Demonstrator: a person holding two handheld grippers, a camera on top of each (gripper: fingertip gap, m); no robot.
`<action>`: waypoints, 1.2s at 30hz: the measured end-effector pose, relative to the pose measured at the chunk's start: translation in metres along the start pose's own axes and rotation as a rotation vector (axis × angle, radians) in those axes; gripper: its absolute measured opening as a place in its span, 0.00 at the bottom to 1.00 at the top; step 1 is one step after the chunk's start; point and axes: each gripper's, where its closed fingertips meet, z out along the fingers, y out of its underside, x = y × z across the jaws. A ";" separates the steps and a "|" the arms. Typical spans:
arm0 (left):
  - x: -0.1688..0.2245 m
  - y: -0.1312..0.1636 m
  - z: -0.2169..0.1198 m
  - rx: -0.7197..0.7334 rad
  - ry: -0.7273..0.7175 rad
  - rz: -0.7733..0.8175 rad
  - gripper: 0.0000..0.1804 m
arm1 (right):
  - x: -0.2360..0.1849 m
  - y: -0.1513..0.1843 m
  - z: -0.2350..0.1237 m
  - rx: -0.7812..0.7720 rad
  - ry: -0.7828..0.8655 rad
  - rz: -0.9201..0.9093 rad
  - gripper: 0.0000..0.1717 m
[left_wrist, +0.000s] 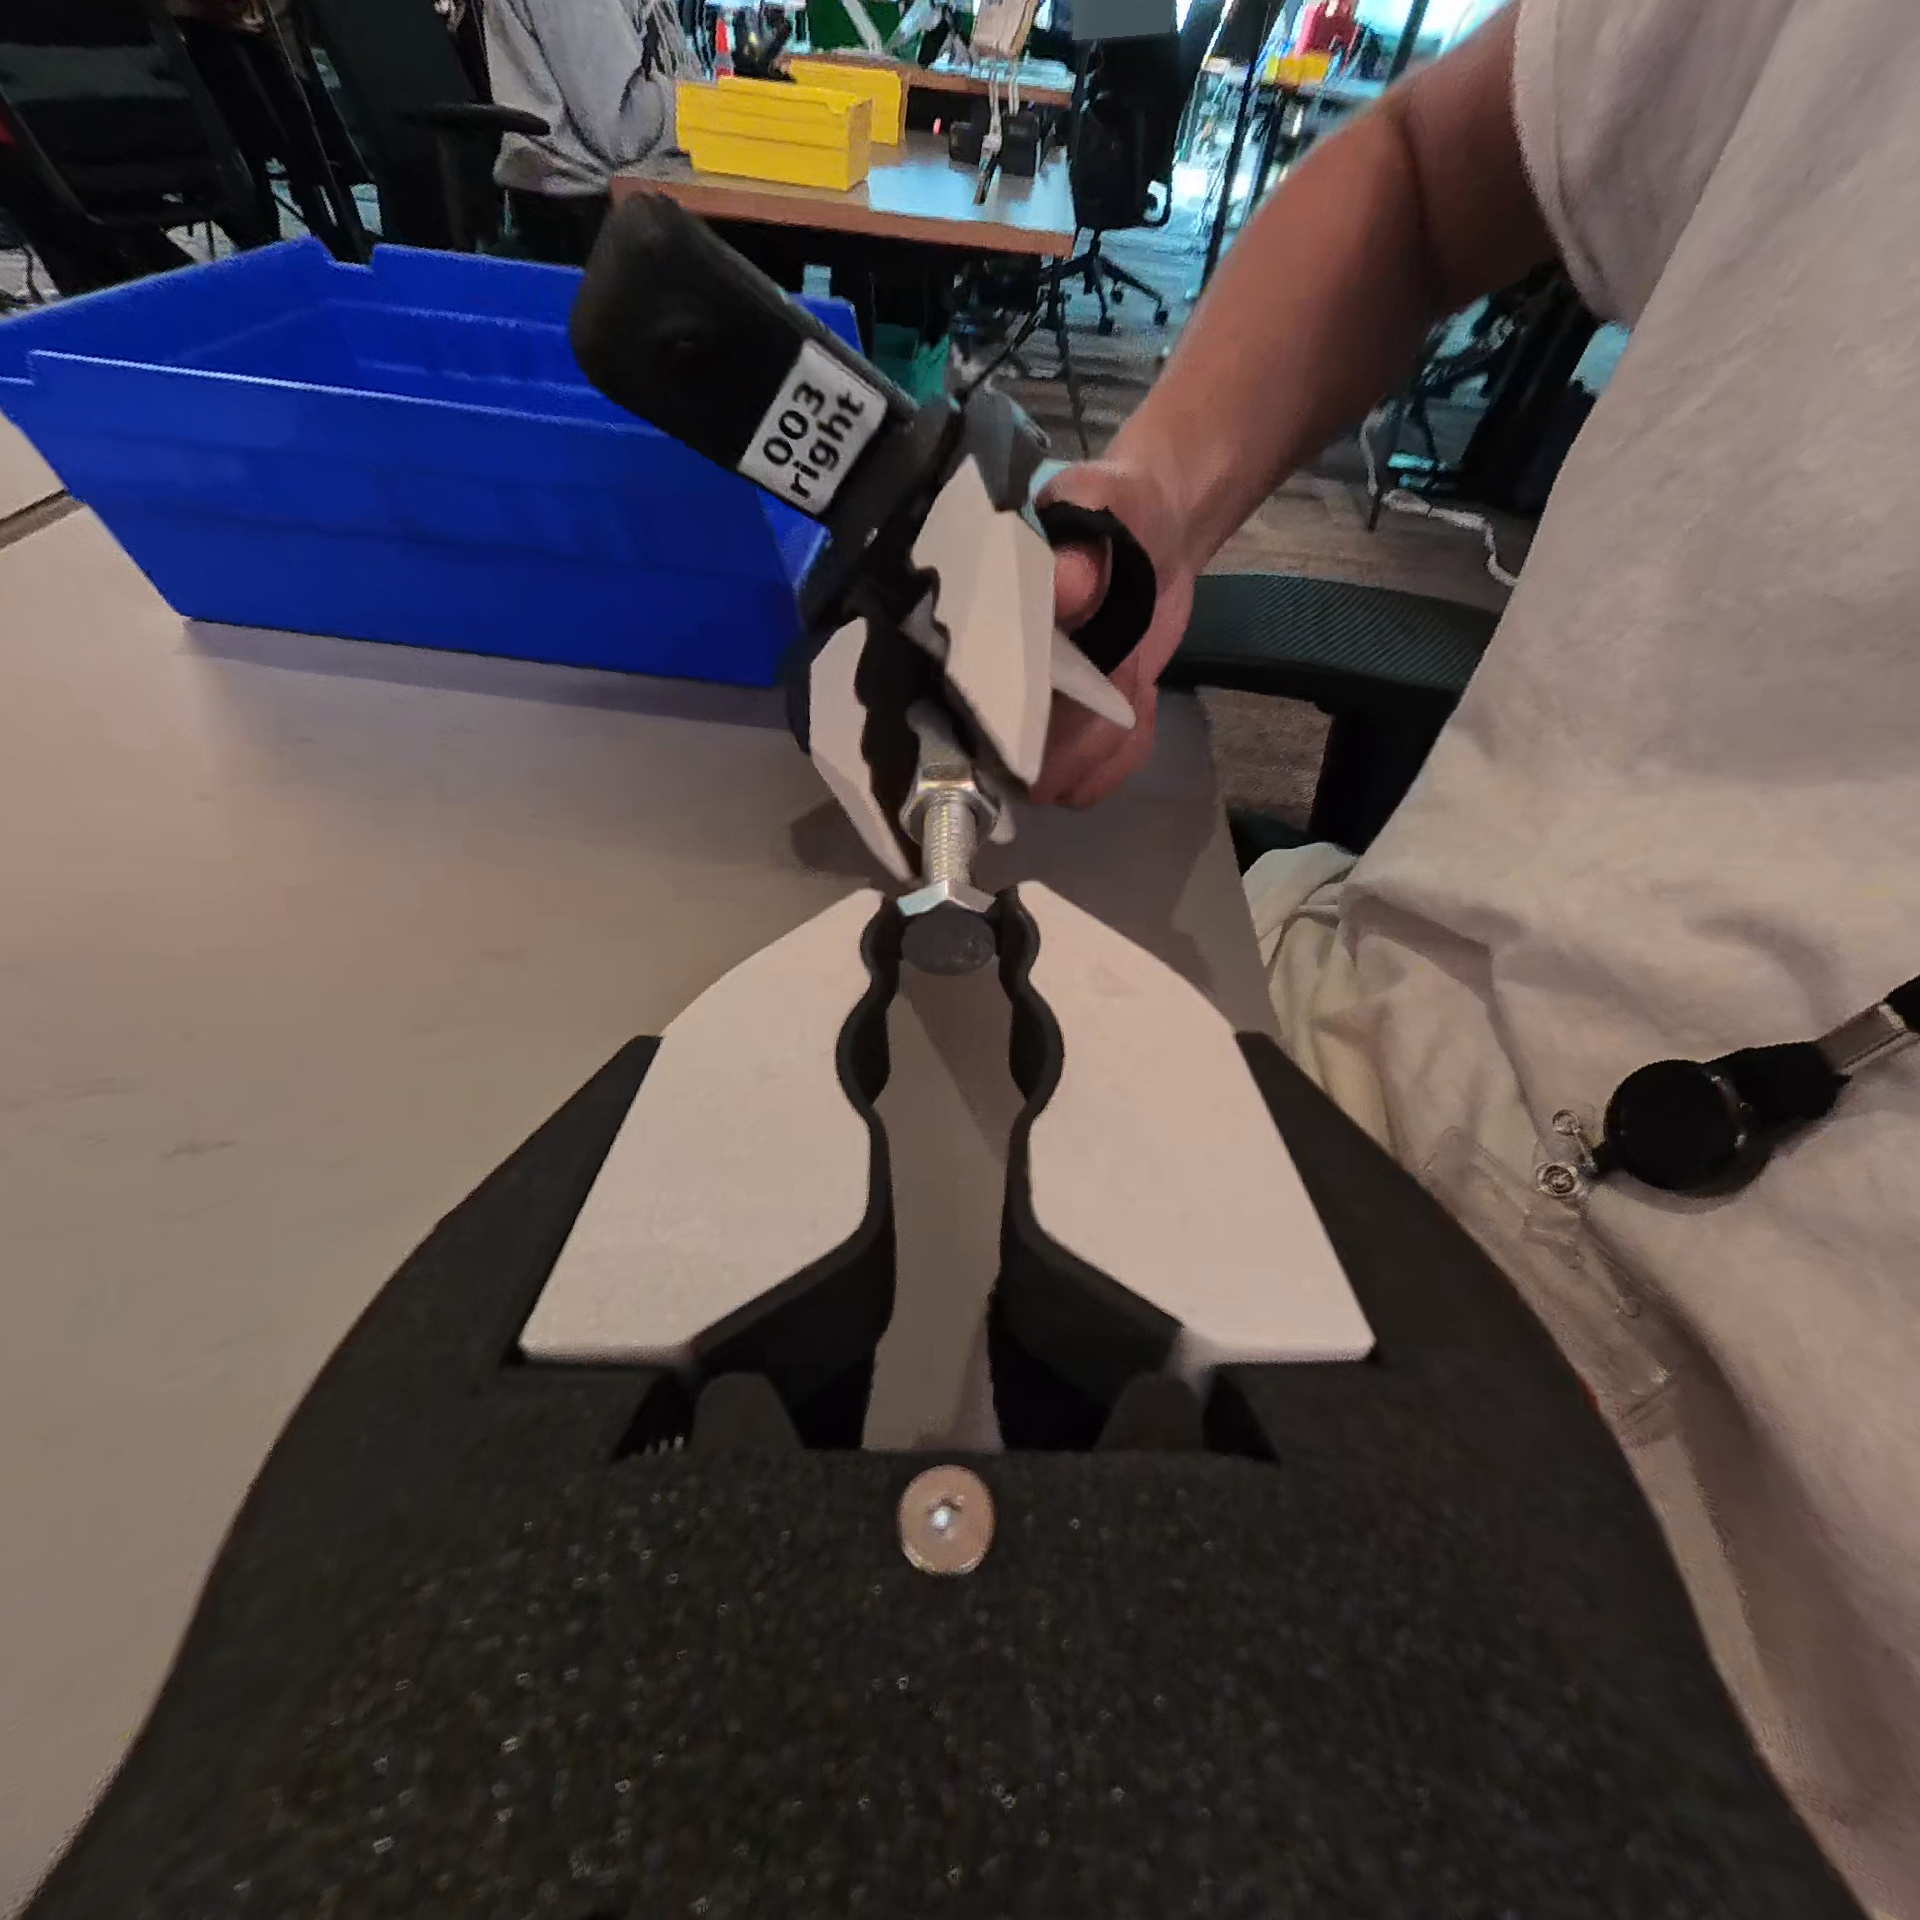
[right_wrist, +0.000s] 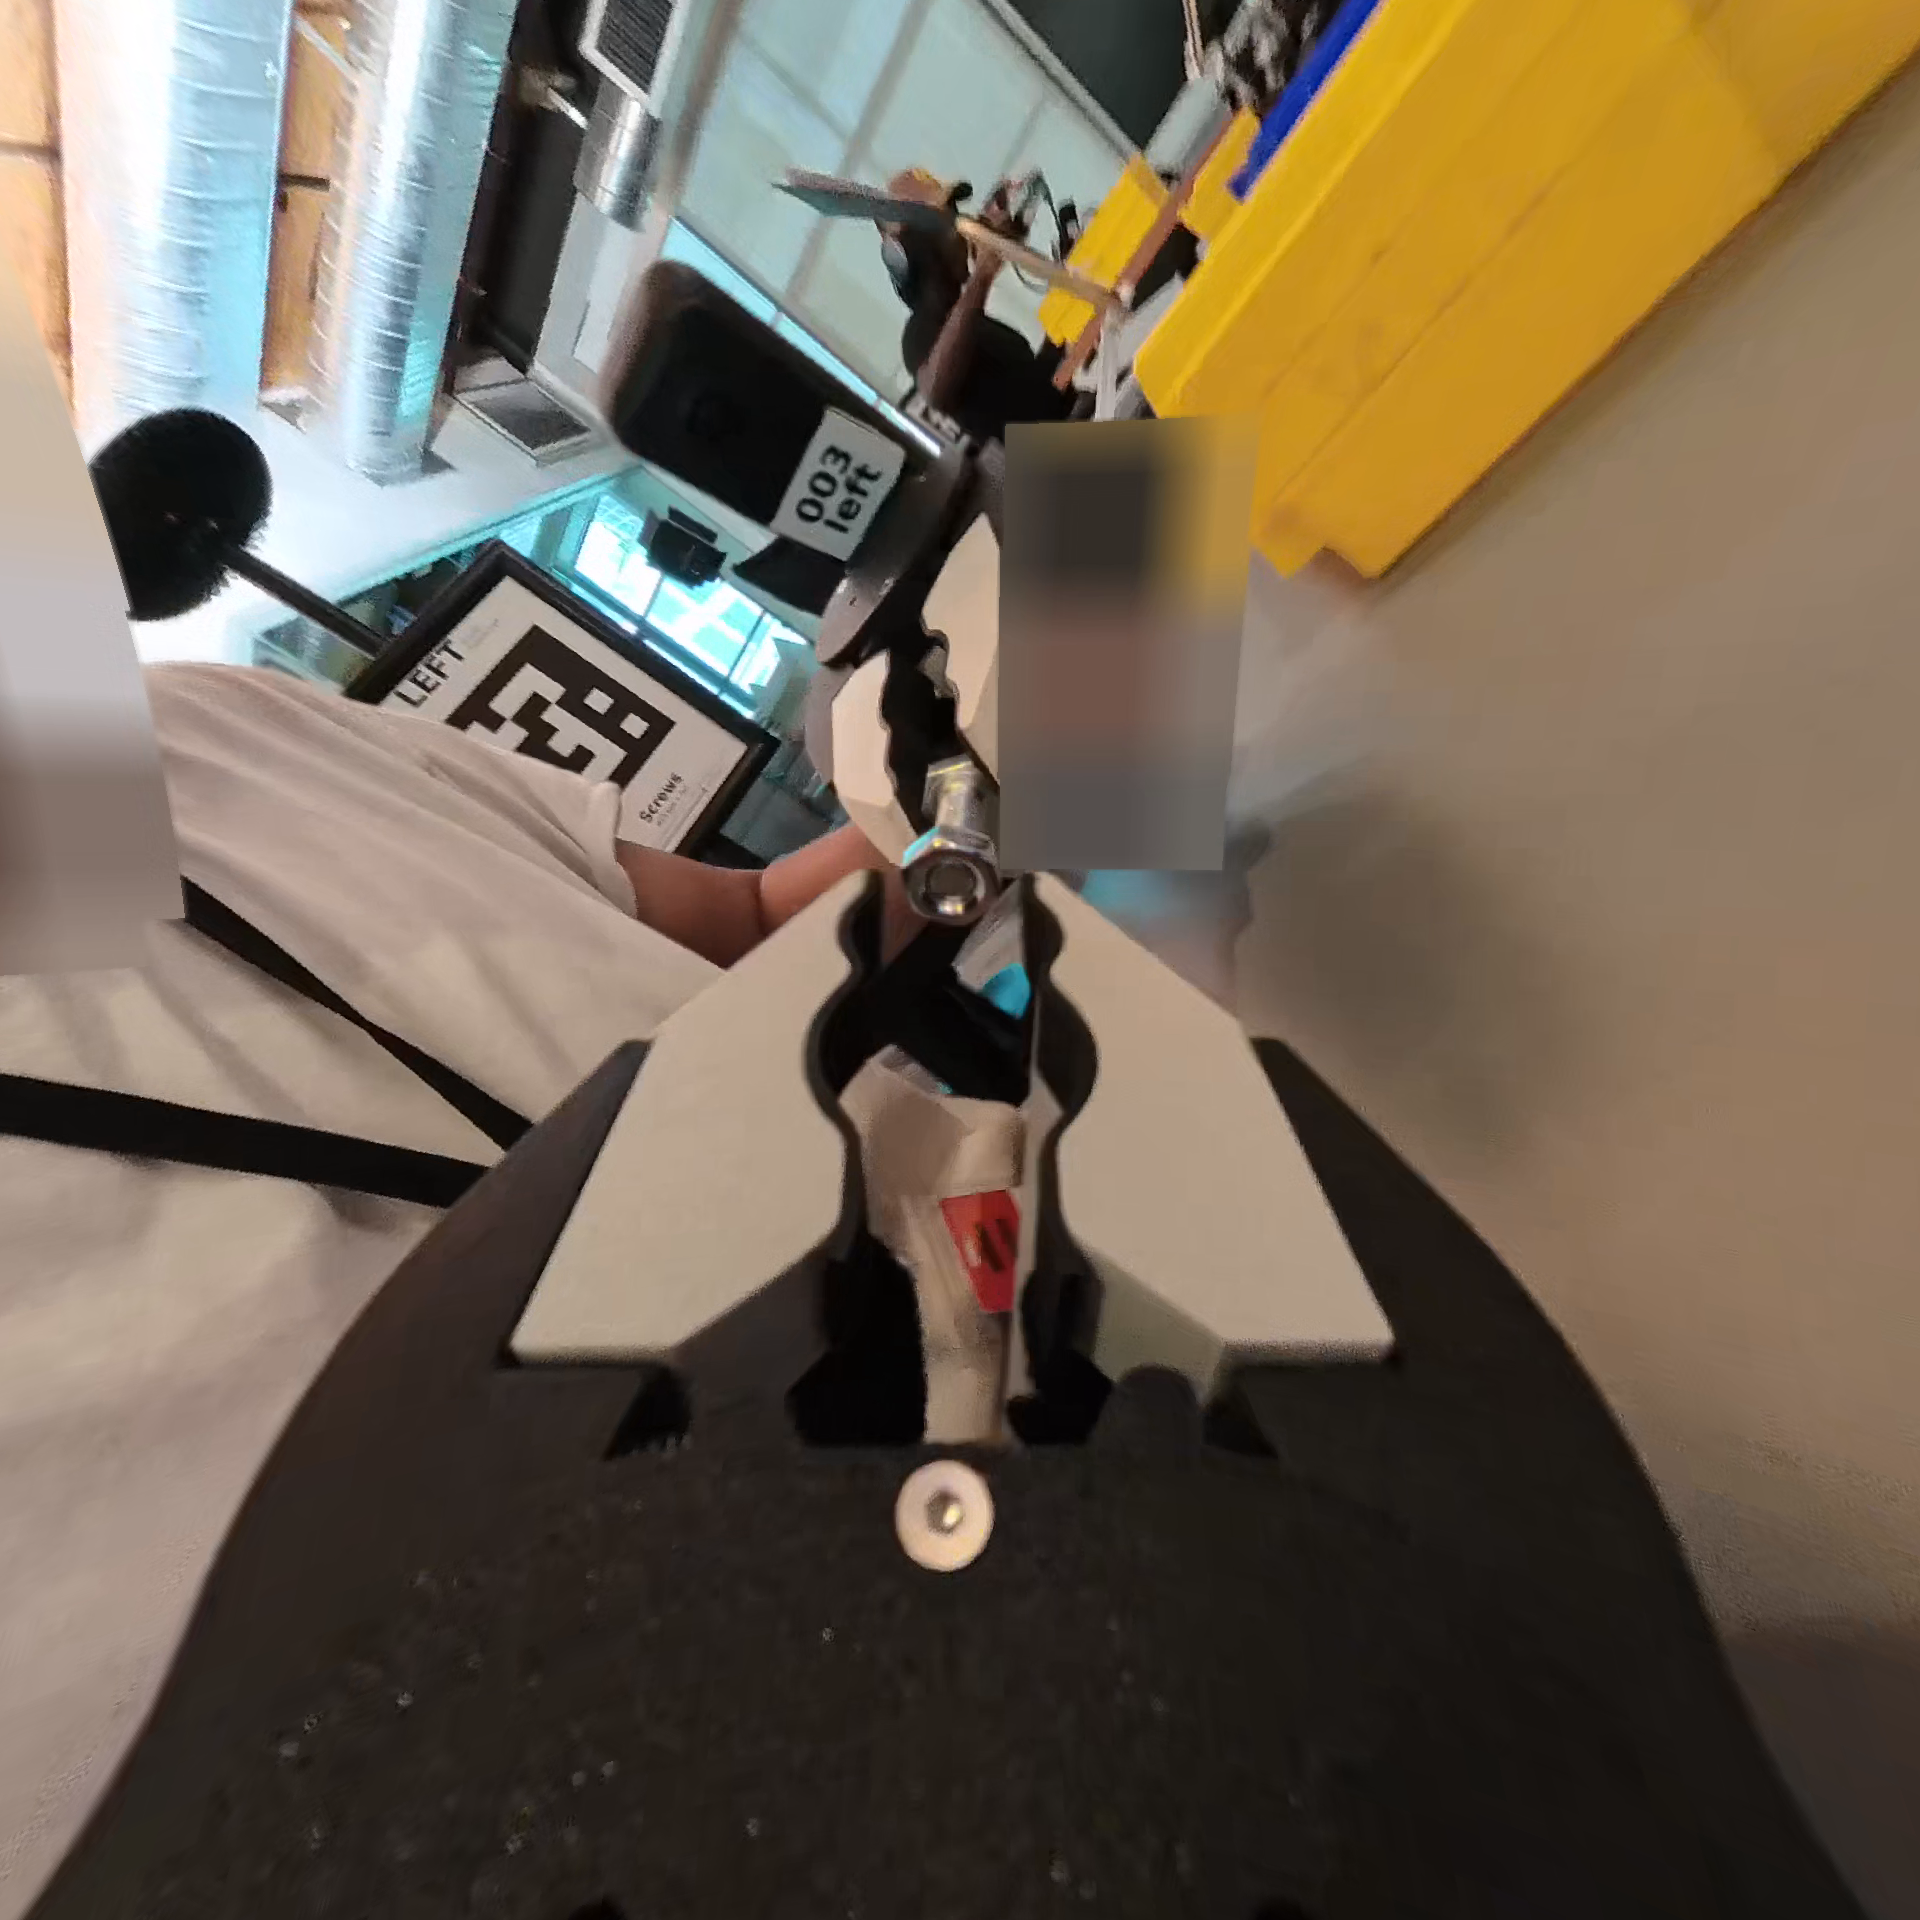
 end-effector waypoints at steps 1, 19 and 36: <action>0.001 -0.003 -0.002 0.018 0.013 -0.014 0.10 | 0.000 -0.001 -0.001 0.008 0.016 -0.073 0.22; 0.010 -0.005 -0.005 0.054 0.149 -0.176 0.10 | -0.001 0.006 -0.003 -0.321 0.428 -2.464 0.19; -0.002 -0.008 -0.009 0.060 0.029 -0.072 0.10 | 0.001 -0.008 0.003 -0.097 0.173 -0.615 0.10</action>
